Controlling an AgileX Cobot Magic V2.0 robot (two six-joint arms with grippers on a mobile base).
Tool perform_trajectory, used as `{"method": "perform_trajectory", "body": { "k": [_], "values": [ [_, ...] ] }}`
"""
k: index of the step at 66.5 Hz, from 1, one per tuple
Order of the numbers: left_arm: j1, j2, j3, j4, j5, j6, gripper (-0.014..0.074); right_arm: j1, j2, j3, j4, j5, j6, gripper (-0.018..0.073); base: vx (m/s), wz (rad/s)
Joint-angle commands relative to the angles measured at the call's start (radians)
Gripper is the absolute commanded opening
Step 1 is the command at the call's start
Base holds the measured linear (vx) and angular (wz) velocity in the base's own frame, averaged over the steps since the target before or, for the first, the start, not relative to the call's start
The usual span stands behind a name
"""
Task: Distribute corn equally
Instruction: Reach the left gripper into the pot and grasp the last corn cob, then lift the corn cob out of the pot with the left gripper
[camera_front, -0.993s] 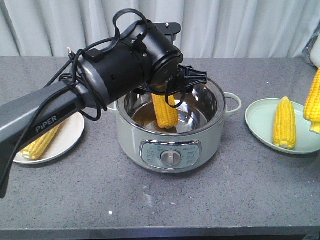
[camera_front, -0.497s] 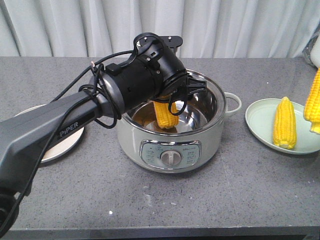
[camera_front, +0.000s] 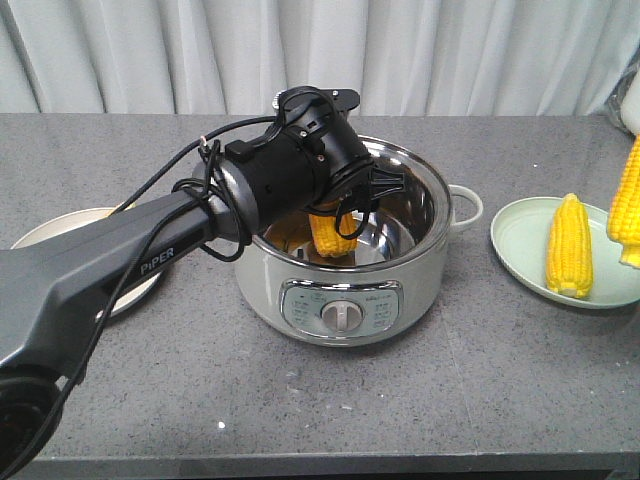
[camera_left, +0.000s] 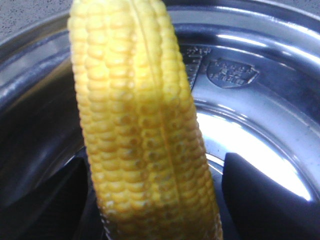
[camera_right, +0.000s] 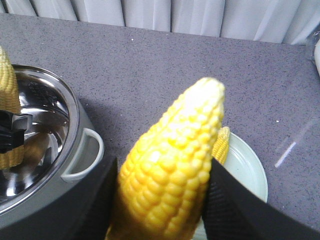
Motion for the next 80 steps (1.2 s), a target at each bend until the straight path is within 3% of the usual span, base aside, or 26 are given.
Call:
{"method": "perform_trajectory", "body": {
  "k": [1,10,28,38,52,80],
  "values": [
    [0.003,-0.061,-0.031,0.032,-0.037,-0.01,0.0503,-0.005,-0.024,-0.023,0.023,-0.055,-0.006,0.0133,0.0,0.0],
    [0.003,-0.062,-0.031,0.033,-0.037,-0.01,0.0417,-0.005,-0.024,-0.023,0.023,-0.055,-0.006,0.0133,0.0,0.0],
    [0.003,-0.064,-0.031,0.033,-0.036,-0.007,0.0118,-0.005,-0.024,-0.023,0.023,-0.055,-0.006,0.0133,0.0,0.0],
    [0.0,-0.085,-0.031,0.033,-0.038,0.007,0.0001,-0.005,-0.024,-0.023,0.023,-0.055,-0.006,0.0133,0.0,0.0],
    [-0.001,-0.173,-0.031,0.035,-0.055,0.069,-0.0006,-0.005,-0.024,-0.023,0.023,-0.055,-0.006,0.0133,0.0,0.0],
    [0.034,-0.426,-0.031,0.034,0.008,0.372,0.0004,-0.005,-0.024,-0.023,0.023,-0.056,-0.006,0.0133,0.0,0.0]
  ]
}}
